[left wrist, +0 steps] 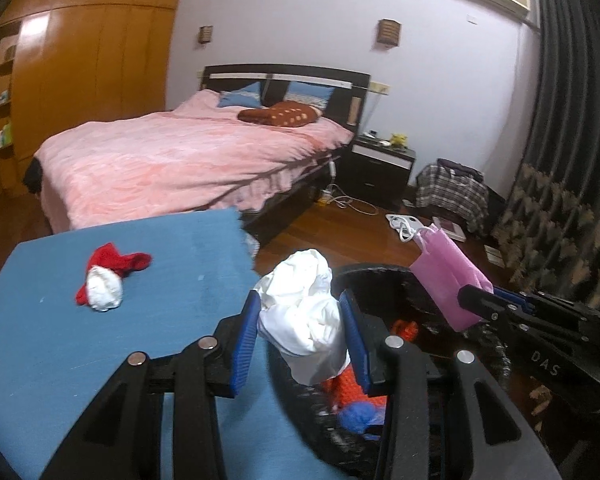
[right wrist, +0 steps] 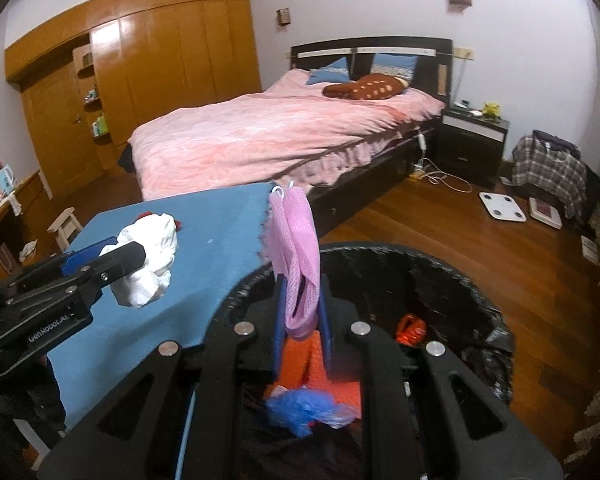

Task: Collect trash
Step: 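Carry the white cloth and pink mesh bag over the bin and open both tools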

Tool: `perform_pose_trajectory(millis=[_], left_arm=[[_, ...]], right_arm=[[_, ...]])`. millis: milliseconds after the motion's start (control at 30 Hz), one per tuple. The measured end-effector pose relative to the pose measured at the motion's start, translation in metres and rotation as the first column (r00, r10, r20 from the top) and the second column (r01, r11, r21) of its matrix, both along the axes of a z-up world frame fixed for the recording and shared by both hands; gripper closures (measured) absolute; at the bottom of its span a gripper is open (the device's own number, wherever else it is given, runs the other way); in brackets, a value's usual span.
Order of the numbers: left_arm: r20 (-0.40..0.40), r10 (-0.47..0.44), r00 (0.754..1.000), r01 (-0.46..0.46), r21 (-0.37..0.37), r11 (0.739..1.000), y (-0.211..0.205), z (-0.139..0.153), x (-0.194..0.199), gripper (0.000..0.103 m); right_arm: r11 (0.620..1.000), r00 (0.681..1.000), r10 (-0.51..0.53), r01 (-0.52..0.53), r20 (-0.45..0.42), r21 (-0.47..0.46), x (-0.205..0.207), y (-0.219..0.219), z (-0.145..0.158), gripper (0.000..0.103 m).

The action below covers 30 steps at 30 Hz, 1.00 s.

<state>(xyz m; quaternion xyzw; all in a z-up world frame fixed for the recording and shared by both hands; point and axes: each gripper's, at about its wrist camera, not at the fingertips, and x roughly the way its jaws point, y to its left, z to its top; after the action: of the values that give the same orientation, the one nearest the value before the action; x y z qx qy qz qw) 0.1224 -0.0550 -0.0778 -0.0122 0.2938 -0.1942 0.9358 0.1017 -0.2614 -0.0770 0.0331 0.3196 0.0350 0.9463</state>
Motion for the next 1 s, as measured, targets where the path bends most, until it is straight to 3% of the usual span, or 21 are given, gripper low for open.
perform_pose_trajectory(millis=[567,833,1000], left_arm=[[-0.014,-0.142,0.990,0.142,0.018,0.990,-0.068,-0.013,0.004,0.062],[-0.050,-0.186,0.981,0.187,0.018,0.982,-0.085,-0.025,0.013,0.056],[-0.066,-0.176,0.982,0.177,0.016,0.984,-0.084,-0.028,0.015,0.039]], right_arm=[[0.994,0.993,-0.110,0.109,-0.035,-0.022,-0.014,-0.062,-0.023,0.089],[0.989,0.988,-0.141,0.139,-0.062,-0.043,-0.010,-0.081,-0.037,0.086],[0.985,0.982,-0.171,0.168,-0.076,-0.044,-0.010,-0.090,-0.045,0.053]])
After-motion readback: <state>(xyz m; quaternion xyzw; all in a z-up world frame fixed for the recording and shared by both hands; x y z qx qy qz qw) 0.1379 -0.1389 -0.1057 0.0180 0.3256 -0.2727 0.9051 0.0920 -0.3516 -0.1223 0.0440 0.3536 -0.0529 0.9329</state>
